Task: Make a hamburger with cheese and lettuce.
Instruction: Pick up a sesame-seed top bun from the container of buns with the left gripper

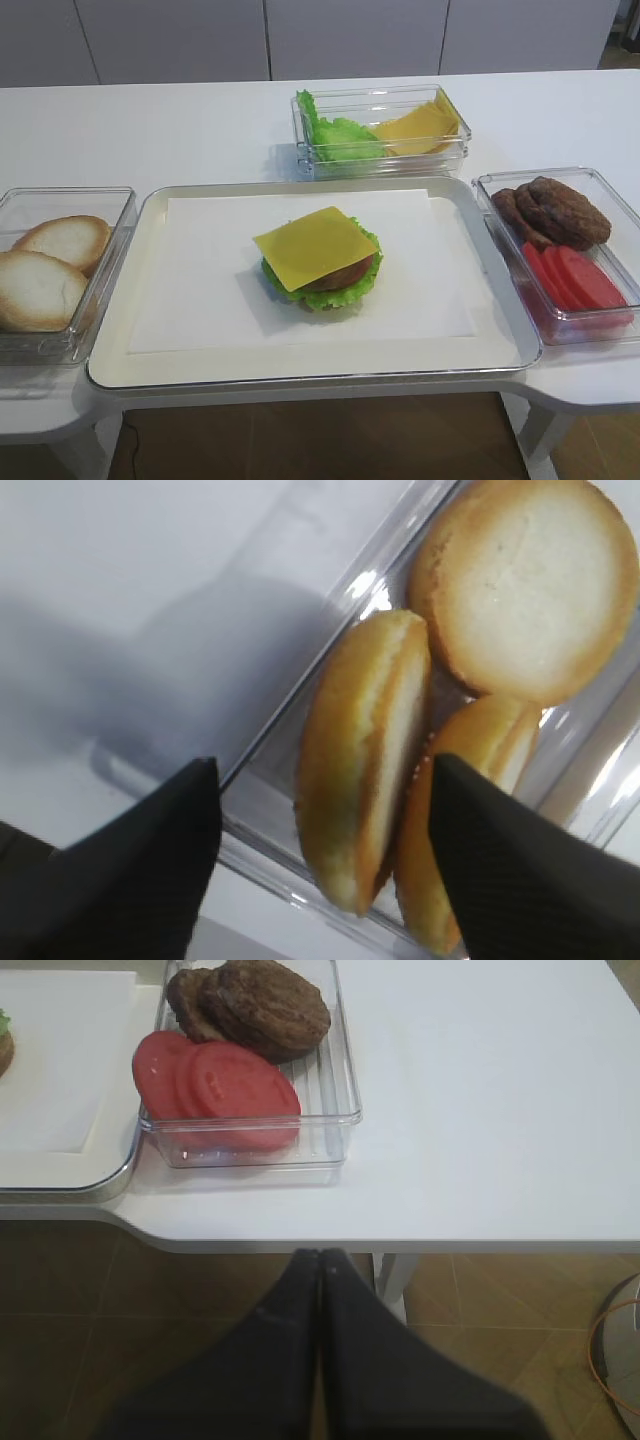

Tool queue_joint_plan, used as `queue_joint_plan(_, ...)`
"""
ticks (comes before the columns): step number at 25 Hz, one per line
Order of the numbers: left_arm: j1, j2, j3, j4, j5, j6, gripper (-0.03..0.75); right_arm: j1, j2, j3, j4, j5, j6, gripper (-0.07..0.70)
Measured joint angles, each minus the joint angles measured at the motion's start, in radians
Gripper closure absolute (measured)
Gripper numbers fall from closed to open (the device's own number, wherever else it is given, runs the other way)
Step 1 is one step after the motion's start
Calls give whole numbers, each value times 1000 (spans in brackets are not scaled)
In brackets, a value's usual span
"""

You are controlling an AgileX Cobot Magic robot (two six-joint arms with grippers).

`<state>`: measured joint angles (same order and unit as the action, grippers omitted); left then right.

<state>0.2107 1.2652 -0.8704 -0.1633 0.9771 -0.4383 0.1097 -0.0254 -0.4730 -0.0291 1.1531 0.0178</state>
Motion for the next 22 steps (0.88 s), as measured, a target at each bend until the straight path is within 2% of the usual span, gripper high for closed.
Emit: queue_joint_plan(22,0,54,0,-52,-25,56,242,0,0,0,0,0,0,666)
